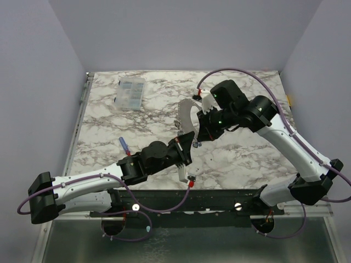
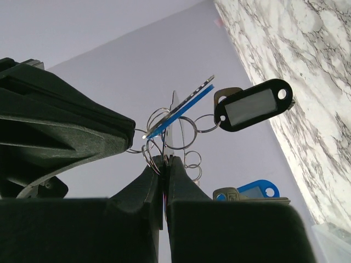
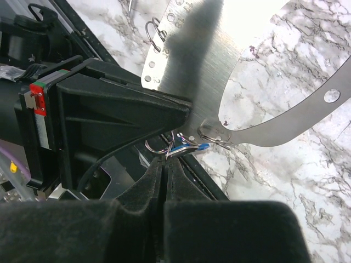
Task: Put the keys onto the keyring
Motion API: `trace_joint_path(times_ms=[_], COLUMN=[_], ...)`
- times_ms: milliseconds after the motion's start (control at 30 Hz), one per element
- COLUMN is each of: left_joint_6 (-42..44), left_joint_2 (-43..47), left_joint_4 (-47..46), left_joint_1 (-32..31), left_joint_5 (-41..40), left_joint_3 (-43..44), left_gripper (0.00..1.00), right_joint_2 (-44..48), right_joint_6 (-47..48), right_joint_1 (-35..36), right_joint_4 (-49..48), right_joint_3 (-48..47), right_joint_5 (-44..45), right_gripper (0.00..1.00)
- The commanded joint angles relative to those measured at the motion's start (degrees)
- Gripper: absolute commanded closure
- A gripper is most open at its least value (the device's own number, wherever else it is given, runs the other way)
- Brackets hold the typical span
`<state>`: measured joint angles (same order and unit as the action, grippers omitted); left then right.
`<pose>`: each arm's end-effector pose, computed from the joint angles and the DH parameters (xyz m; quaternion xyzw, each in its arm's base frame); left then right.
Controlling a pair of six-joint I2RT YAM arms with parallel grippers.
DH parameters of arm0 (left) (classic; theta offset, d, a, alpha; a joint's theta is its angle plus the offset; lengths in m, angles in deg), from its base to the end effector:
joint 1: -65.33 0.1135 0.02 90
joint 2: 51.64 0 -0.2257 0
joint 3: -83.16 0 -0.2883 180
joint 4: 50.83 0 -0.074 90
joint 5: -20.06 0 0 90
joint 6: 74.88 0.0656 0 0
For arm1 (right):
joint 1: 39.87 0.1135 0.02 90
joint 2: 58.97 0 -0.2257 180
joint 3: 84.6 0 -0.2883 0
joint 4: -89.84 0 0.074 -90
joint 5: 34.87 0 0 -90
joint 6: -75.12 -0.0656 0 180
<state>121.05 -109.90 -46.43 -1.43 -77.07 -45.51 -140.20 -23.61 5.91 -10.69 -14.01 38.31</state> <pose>0.1353 -0.2944 0.2433 0.7679 0.0885 0.2574 0.5799 0.2132 0.2463 0.3660 -0.3425 0.8696 0.2728 0.2283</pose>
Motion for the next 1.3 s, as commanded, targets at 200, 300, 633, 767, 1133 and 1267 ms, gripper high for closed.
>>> trace_joint_path(times_ms=[200, 300, 633, 767, 1133, 1267], left_joint_6=[0.9, 0.9, 0.7, 0.6, 0.4, 0.2], left_joint_2=[-0.3, -0.1, -0.4, -0.4, -1.3, -1.6], left_joint_4=[-2.4, -2.4, -2.6, -2.7, -3.1, -3.5], left_joint_1=[-0.3, -0.3, -0.2, -0.3, -0.1, 0.2], left_joint_5=[-0.4, -0.5, -0.6, -0.8, -0.9, -1.0], left_joint_3=[0.9, 0.9, 0.8, 0.8, 0.9, 0.9], left_gripper=[1.00, 1.00, 1.00, 1.00, 1.00, 1.00], right_joint_2=[-1.6, -1.6, -1.6, -2.0, -2.7, -3.1], right_joint_6=[1.4, 1.5, 0.9, 0.5, -1.2, -1.4], right_joint_1=[1.7, 1.9, 2.6, 3.4, 6.0, 6.5], right_joint_4=[2.2, 2.8, 2.1, 1.8, 0.7, 0.4], right_joint_3=[-1.6, -1.2, -1.4, -1.6, -2.5, -2.5], right_joint_5=[1.2, 2.0, 1.2, 1.0, 1.1, 0.6], right_gripper=[0.99, 0.99, 0.99, 0.99, 0.99, 0.99])
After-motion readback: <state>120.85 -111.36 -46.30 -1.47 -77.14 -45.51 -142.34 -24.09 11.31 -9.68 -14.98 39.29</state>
